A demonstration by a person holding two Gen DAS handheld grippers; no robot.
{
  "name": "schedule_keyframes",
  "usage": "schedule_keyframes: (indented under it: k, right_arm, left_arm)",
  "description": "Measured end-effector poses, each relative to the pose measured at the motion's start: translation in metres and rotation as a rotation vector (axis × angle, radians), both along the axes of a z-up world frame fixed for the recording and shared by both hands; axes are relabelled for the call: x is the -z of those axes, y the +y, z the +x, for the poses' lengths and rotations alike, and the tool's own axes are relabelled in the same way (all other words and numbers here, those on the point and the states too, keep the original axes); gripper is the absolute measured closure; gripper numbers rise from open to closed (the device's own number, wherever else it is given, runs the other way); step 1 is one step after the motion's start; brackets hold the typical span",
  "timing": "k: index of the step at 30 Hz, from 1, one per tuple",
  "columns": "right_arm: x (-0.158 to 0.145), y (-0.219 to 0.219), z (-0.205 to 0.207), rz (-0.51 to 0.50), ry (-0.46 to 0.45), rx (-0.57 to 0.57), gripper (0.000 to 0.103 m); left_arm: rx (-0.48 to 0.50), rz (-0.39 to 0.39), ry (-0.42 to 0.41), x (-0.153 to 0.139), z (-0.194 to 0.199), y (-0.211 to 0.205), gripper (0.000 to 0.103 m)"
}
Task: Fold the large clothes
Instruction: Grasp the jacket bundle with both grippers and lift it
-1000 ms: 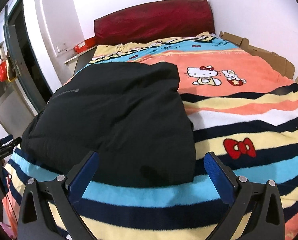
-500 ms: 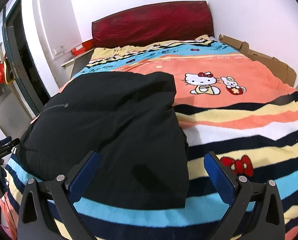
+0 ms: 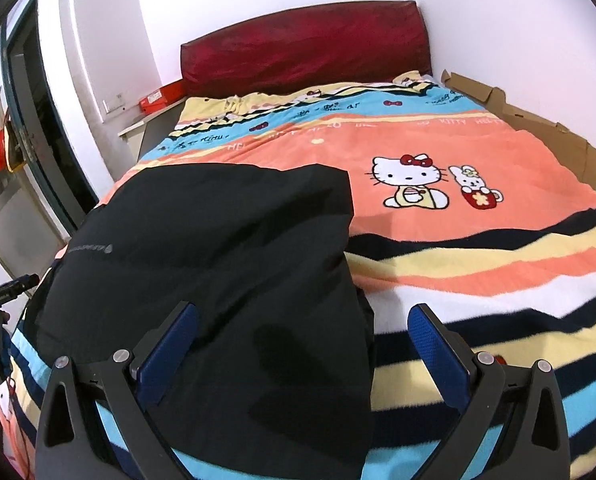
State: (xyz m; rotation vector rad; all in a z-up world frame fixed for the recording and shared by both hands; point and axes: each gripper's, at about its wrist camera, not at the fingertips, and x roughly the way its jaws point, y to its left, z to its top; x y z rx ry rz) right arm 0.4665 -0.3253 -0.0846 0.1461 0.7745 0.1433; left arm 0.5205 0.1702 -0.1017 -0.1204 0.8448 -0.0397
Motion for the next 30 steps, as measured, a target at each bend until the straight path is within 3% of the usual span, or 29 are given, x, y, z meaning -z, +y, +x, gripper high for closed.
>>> schedule_keyframes:
  k: [4, 7, 9, 11, 15, 20, 22, 25, 26, 29, 30]
  right_arm:
    - [0.012, -0.002, 0.022, 0.018, 0.045, -0.023, 0.0]
    - [0.033, -0.008, 0.039, 0.048, 0.132, -0.033, 0.0]
    - [0.05, -0.015, 0.049, 0.055, 0.197, -0.024, 0.001]
    - [0.067, -0.026, 0.057, 0.122, 0.258, -0.014, 0.001]
    - [0.097, -0.034, 0.071, 0.265, 0.39, -0.042, 0.001]
    - [0.127, -0.026, 0.083, 0.392, 0.489, -0.123, 0.001]
    - [0.132, -0.023, 0.082, 0.421, 0.48, -0.136, 0.001]
    - [0.133, -0.016, 0.077, 0.421, 0.434, -0.128, 0.001]
    - [0.132, -0.012, 0.076, 0.418, 0.418, -0.126, 0.001]
    - [0.129, -0.003, 0.071, 0.407, 0.38, -0.127, 0.004]
    - [0.125, -0.001, 0.068, 0.423, 0.359, -0.122, 0.018]
  left_arm:
    - [0.027, -0.084, 0.073, 0.021, 0.024, 0.006, 0.02]
    - [0.018, -0.162, 0.115, 0.04, 0.039, 0.019, 0.019]
    - [0.021, -0.233, 0.153, 0.052, 0.046, 0.027, 0.01]
    - [0.033, -0.281, 0.194, 0.063, 0.053, 0.034, 0.003]
    - [0.078, -0.469, 0.283, 0.092, 0.063, 0.046, 0.0]
    - [0.114, -0.562, 0.257, 0.106, 0.059, 0.045, 0.0]
    - [0.12, -0.583, 0.238, 0.107, 0.054, 0.039, 0.0]
    - [0.116, -0.549, 0.203, 0.103, 0.048, 0.023, 0.001]
    - [0.135, -0.538, 0.193, 0.099, 0.044, 0.015, 0.003]
    - [0.204, -0.542, 0.158, 0.084, 0.031, -0.013, 0.044]
    - [0.216, -0.511, 0.138, 0.075, 0.026, -0.023, 0.053]
